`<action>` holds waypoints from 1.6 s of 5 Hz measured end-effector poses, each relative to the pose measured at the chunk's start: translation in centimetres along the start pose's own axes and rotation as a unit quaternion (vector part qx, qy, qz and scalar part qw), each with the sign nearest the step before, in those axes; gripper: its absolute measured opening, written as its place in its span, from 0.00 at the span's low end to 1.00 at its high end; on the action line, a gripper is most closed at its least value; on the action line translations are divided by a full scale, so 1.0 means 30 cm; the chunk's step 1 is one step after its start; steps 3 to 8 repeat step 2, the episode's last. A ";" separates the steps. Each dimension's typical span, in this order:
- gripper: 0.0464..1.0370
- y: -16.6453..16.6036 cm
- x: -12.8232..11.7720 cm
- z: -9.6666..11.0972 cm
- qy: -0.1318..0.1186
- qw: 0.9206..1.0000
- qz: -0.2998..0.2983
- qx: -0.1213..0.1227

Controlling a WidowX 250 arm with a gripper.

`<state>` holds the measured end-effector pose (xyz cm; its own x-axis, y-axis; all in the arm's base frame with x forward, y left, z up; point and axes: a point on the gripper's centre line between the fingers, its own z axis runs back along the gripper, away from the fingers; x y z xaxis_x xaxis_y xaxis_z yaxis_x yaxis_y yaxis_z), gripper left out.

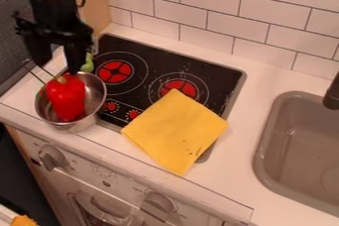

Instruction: Put the red pepper in the pot

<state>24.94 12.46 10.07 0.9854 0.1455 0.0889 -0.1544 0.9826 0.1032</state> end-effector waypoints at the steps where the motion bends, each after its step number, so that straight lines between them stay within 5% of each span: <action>1: 0.98 -0.019 0.003 0.052 -0.028 0.999 -0.008 -0.013; 8: 0.97 -0.041 0.007 0.055 -0.028 0.999 -0.029 -0.018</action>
